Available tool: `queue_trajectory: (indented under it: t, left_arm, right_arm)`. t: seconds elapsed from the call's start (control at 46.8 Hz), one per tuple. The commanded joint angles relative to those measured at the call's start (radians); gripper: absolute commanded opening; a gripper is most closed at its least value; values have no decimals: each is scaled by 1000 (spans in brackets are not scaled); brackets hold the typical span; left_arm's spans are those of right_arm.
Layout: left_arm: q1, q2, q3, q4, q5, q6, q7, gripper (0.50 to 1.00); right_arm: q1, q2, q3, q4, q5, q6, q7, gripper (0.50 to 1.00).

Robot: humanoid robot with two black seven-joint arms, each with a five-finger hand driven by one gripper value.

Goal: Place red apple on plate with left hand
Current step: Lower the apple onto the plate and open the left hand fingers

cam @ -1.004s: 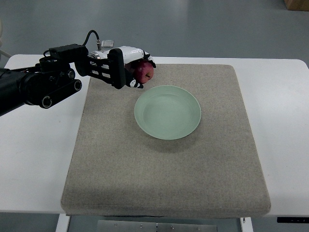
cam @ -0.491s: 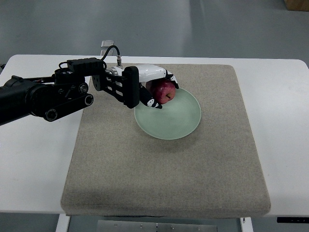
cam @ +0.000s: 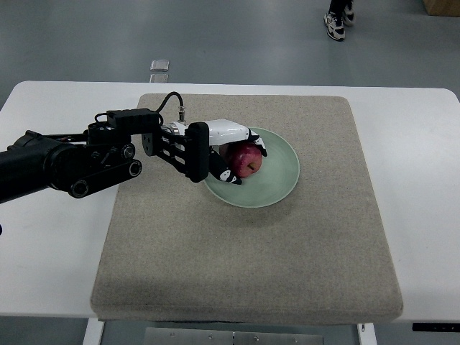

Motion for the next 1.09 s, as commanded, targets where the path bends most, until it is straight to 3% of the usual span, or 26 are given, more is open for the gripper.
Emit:
queue_trajectory:
  t: [0.0, 0.256, 0.363, 1.068]
  left_arm:
    - [5, -2, 0, 0, 0, 0, 0, 806]
    - [3, -2, 0, 3, 0, 0, 2, 851]
    - [3, -2, 0, 3, -1, 2, 2, 956]
    - [-5, 34, -18, 34, -21, 3, 2, 977]
  right_arm:
    - [0, 0, 0, 0, -1, 0, 0, 964]
    - [1, 0, 0, 0, -1, 0, 0, 964]
    - [0, 0, 0, 0, 1, 0, 0, 964]
    - [0, 0, 1, 0, -1, 0, 0, 964]
